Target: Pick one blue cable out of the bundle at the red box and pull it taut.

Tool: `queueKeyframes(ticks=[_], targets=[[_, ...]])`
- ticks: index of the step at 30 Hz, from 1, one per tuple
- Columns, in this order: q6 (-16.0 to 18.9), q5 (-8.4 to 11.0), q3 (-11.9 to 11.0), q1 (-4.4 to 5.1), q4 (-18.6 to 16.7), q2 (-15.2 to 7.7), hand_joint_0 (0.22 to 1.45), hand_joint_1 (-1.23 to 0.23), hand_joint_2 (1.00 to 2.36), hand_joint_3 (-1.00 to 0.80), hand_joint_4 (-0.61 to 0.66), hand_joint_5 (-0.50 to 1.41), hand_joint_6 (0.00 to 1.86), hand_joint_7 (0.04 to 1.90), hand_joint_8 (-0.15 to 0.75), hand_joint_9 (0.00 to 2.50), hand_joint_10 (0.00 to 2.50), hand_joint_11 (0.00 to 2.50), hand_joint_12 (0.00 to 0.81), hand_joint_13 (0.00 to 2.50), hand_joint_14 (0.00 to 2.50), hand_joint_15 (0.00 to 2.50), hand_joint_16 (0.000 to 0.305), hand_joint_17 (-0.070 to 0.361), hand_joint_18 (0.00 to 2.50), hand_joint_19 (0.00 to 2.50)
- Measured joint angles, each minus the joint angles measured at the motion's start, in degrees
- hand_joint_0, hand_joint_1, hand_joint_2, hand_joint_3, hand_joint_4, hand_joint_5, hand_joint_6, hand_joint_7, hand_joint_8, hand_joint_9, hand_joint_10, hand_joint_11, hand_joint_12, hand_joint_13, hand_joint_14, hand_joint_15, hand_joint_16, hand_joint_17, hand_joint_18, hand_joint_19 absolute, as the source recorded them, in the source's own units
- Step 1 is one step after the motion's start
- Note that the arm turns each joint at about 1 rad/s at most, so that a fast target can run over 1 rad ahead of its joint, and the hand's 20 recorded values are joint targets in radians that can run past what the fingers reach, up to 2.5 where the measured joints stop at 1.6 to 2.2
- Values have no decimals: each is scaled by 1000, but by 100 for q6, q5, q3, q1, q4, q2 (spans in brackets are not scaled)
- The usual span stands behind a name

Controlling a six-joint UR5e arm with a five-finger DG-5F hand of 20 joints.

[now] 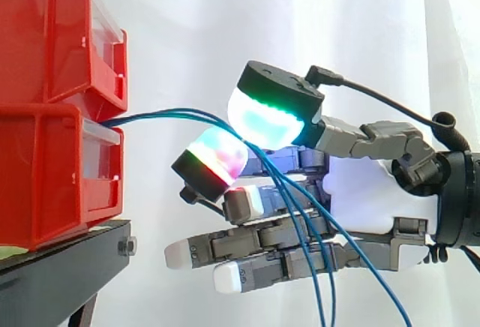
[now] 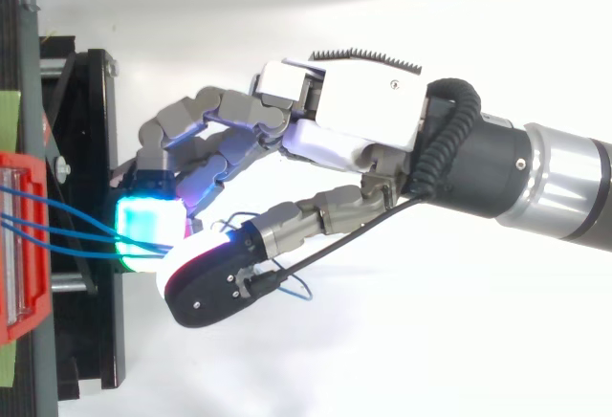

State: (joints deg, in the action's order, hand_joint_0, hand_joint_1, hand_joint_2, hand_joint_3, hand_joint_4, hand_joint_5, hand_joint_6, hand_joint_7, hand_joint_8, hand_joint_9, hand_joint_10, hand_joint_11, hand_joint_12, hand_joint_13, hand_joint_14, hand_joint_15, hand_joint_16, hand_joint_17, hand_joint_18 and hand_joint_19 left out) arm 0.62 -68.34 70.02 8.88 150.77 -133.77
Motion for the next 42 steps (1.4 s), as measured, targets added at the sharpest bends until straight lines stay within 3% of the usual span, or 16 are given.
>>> queueKeyframes(ticks=[12, 22, 30, 36, 42], targets=[[0, 1, -1, 1, -4, 0, 774, -879, 1006, -426, -41, -202, 896, 1015, 266, 900, 14, 1044, 302, 487, 9, 250, 41, 93, 596, 360], [0, 5, -1, 1, 0, 0, 653, -822, 1010, -283, -114, -174, 858, 1209, 214, 910, 15, 875, 295, 426, 10, 228, 40, 91, 565, 397], [0, 5, -1, 1, -3, 0, 601, -683, 1004, -167, -162, -142, 843, 1171, 250, 980, 13, 826, 340, 435, 8, 216, 51, 114, 585, 370], [0, 8, -1, 1, 1, 0, 670, -855, 1018, -136, -128, -173, 866, 1139, 215, 937, 17, 962, 289, 421, 9, 219, 40, 90, 541, 357], [0, 7, -1, 0, 1, 0, 794, -933, 1015, -303, -171, -189, 883, 1140, 204, 921, 17, 961, 287, 421, 8, 211, 39, 89, 529, 345]])
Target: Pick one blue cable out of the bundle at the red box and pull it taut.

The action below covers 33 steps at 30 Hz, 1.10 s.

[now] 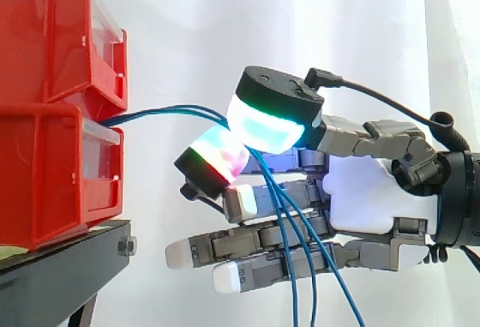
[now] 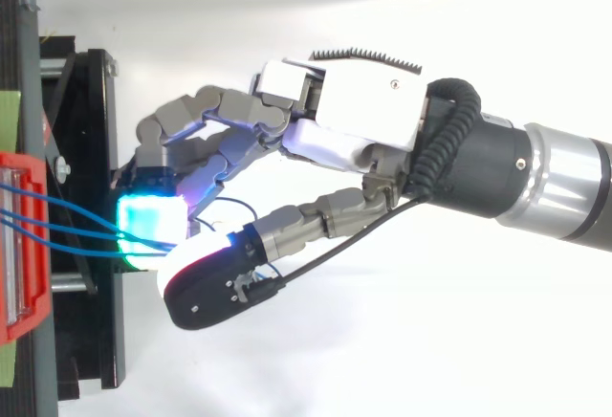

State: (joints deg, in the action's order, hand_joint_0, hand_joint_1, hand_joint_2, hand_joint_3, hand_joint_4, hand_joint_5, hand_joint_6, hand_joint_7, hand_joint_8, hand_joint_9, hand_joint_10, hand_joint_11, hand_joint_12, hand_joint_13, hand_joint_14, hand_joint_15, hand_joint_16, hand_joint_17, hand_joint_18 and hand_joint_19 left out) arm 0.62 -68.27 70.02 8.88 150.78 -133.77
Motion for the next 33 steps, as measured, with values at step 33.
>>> queueKeyframes(ticks=[33], targets=[[0, 33, -3, 1, -5, 0, 586, -882, 1000, -500, 35, -215, 854, 942, 222, 814, 15, 958, 296, 376, 8, 219, 41, 91, 511, 355]])
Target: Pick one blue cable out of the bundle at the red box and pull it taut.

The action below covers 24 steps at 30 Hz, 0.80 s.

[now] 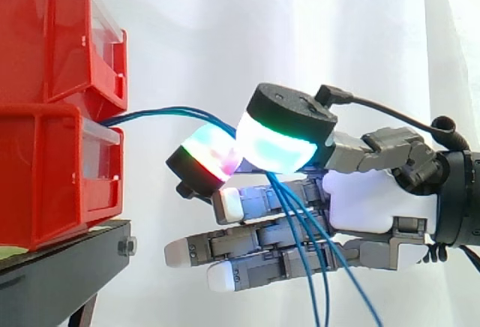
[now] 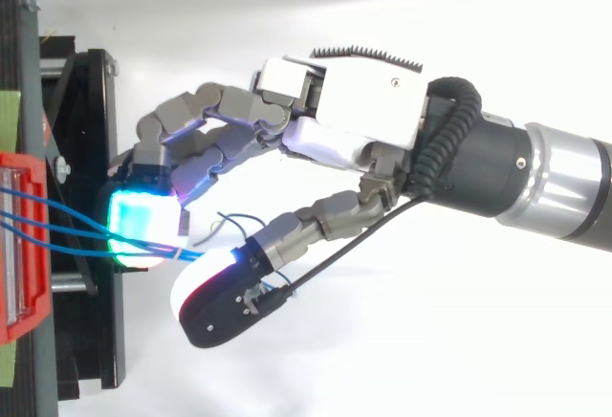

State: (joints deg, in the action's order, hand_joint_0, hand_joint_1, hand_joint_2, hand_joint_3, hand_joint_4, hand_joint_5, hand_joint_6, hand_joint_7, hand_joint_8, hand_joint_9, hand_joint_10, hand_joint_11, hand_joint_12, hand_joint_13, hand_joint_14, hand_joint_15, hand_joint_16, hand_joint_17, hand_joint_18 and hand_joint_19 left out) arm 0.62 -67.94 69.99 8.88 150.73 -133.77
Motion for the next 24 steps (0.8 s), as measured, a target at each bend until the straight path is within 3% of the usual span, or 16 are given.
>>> queueKeyframes(ticks=[6, 10, 17, 24], targets=[[0, 5, 2, -1, 0, 0, 558, -802, 1000, -500, 32, -191, 837, 982, 242, 858, 16, 953, 303, 396, 9, 232, 42, 94, 518, 387], [0, 8, 1, 5, 0, 0, 629, -748, 1003, -455, 10, -179, 843, 1030, 241, 901, 16, 966, 294, 408, 9, 233, 40, 90, 527, 391], [0, 9, 2, 8, 1, 0, 651, -797, 1016, -227, -38, -177, 873, 1072, 245, 912, 16, 962, 296, 427, 9, 233, 40, 90, 548, 381], [0, 9, 2, 9, 3, 0, 657, -850, 1015, -288, -23, -170, 840, 1081, 217, 920, 16, 884, 291, 429, 8, 219, 40, 90, 548, 379]])
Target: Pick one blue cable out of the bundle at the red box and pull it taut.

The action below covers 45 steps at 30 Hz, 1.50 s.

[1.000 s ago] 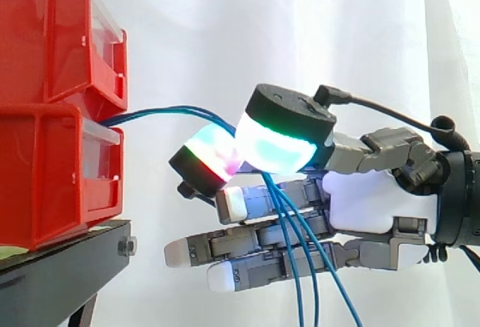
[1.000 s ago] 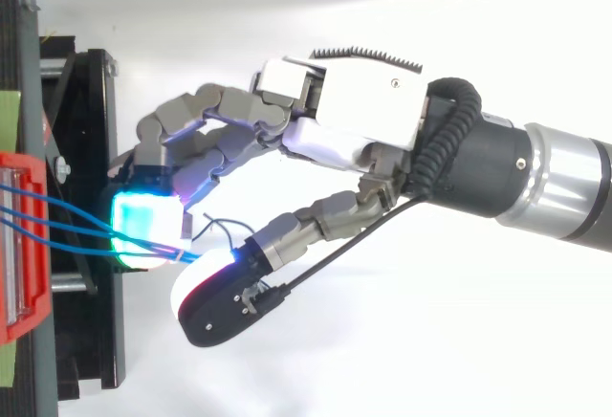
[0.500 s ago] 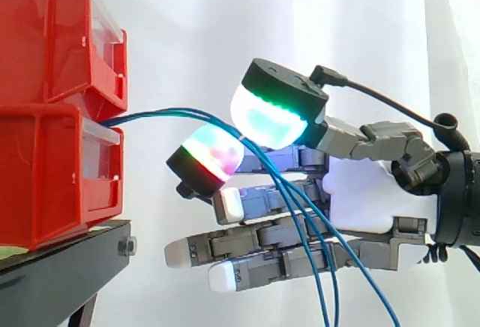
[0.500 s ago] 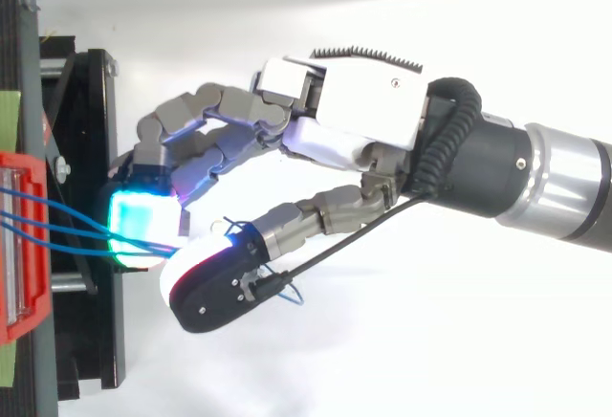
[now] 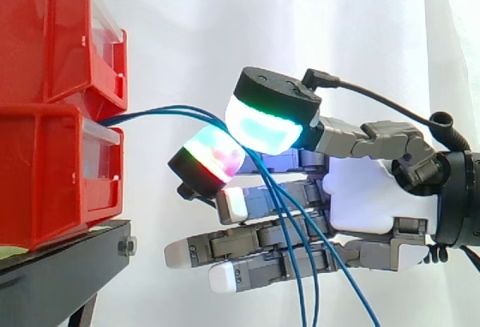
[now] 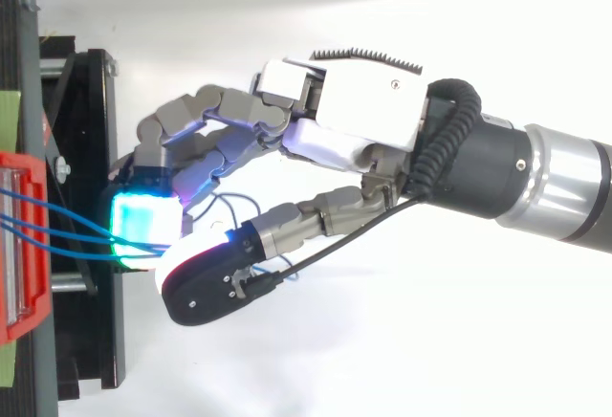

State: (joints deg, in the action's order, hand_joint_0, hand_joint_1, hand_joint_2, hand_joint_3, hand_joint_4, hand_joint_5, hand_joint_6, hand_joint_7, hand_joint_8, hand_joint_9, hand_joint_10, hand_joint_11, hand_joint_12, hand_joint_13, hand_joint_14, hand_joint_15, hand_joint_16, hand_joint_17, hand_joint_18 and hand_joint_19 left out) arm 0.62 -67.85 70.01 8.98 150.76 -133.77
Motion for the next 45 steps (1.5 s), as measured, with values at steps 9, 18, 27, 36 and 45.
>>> queueKeyframes(ticks=[9, 18, 27, 36, 45], targets=[[0, 0, 1, 1, -1, 0, 599, -786, 1013, -173, -127, -119, 739, 1188, 211, 941, 16, 784, 306, 409, 8, 210, 44, 100, 542, 375], [0, 8, 0, 2, -2, 0, 751, -945, 1016, -261, -70, -181, 840, 987, 202, 894, 17, 937, 289, 395, 8, 202, 40, 90, 514, 347], [0, 17, 0, 7, 0, 0, 822, -972, 1002, -464, -93, -185, 858, 1000, 193, 895, 15, 959, 282, 406, 8, 201, 39, 88, 519, 343], [0, 18, -2, 7, 5, 0, 794, -954, 1000, -500, -41, -183, 871, 1020, 194, 905, 15, 954, 280, 422, 8, 191, 39, 88, 560, 321], [0, 17, -1, 7, 3, 1, 517, -763, 1000, -500, 0, -156, 843, 1027, 226, 941, 15, 926, 299, 433, 8, 223, 42, 95, 564, 371]])
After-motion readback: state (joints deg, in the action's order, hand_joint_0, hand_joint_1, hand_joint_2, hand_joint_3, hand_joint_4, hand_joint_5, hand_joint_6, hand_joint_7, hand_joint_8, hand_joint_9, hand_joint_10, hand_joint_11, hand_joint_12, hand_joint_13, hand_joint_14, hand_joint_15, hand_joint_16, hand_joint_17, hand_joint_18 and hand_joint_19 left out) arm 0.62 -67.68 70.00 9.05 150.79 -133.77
